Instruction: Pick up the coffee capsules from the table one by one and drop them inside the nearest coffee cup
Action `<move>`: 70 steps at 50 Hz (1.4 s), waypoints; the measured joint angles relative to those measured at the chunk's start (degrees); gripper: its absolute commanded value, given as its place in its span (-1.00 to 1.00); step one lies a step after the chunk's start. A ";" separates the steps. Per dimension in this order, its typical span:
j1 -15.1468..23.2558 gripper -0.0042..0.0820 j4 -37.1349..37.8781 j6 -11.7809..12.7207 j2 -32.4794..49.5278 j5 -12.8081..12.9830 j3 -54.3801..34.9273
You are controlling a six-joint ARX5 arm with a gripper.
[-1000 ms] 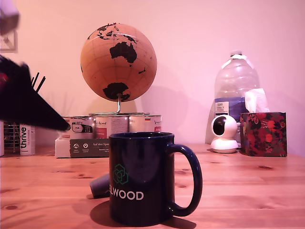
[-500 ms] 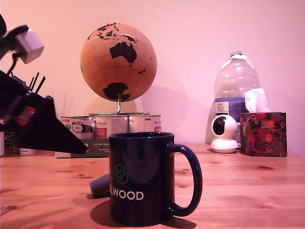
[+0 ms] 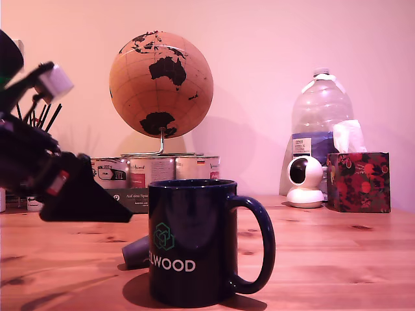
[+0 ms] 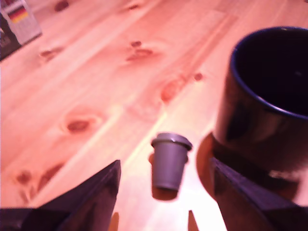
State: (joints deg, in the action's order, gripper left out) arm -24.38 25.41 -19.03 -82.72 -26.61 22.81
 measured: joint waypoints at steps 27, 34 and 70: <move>-0.83 0.33 8.24 -0.04 -9.27 -1.92 -0.07; -1.25 0.33 9.51 -0.04 -10.64 -1.92 -0.07; -1.84 0.09 10.40 -0.04 -15.72 -1.95 2.99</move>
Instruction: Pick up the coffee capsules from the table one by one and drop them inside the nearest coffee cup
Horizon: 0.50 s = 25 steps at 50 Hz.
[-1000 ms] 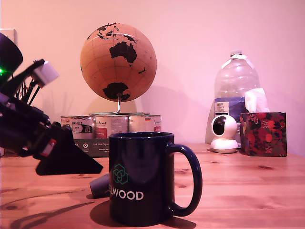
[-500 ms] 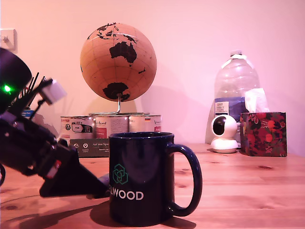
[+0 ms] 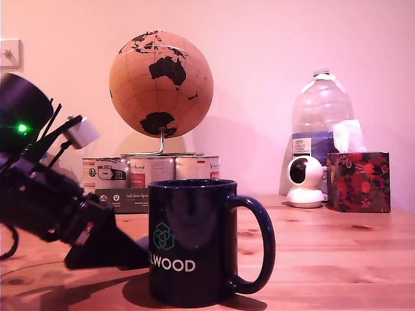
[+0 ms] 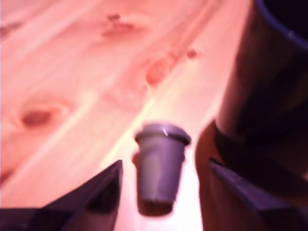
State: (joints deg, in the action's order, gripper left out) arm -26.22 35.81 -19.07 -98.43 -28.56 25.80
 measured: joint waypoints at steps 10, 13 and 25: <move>0.00 -0.24 -0.37 -0.26 0.00 0.00 0.57; 0.00 -0.30 -1.22 -0.48 0.00 0.00 0.57; 0.00 -0.54 -2.80 -0.61 0.02 -0.11 0.76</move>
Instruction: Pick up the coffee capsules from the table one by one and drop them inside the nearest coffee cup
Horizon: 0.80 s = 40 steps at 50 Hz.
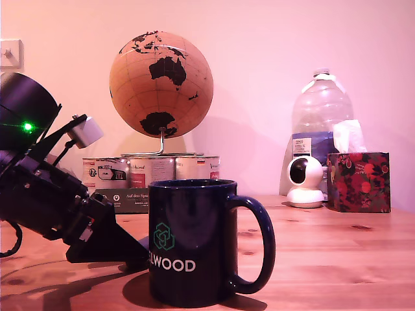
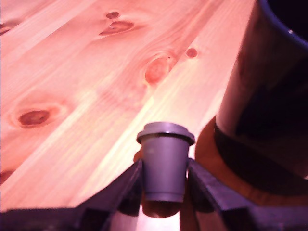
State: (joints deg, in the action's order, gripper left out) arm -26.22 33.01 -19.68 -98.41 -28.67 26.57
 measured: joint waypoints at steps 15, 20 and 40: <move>0.00 -0.61 -1.33 0.00 0.04 -0.15 0.55; 0.00 -0.61 -2.78 0.46 0.70 -0.15 0.66; 0.24 -0.61 -15.10 0.66 14.56 3.10 0.61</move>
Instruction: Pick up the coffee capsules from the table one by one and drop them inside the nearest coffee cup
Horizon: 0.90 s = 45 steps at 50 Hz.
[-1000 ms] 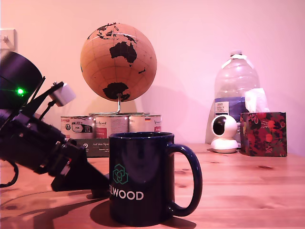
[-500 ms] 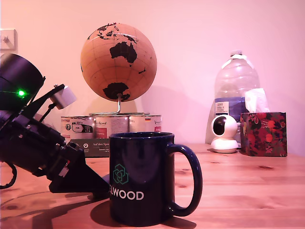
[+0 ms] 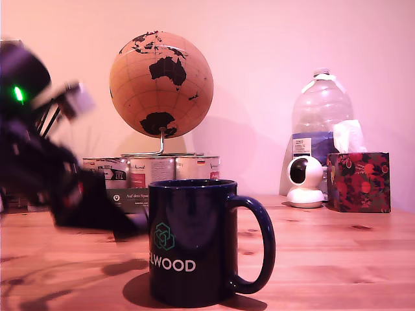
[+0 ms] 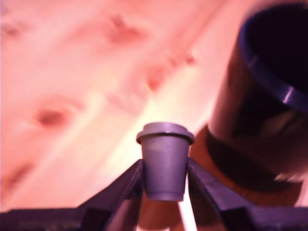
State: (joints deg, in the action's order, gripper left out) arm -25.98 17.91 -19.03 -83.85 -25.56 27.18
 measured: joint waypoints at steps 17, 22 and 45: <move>0.11 -0.61 -14.71 1.57 14.14 3.17 0.04; 0.02 -0.61 -19.45 4.85 18.14 3.15 0.70; -0.24 -0.61 -37.75 6.82 24.52 1.16 13.22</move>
State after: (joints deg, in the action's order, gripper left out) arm -26.22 -19.84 -12.21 -59.33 -24.40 40.40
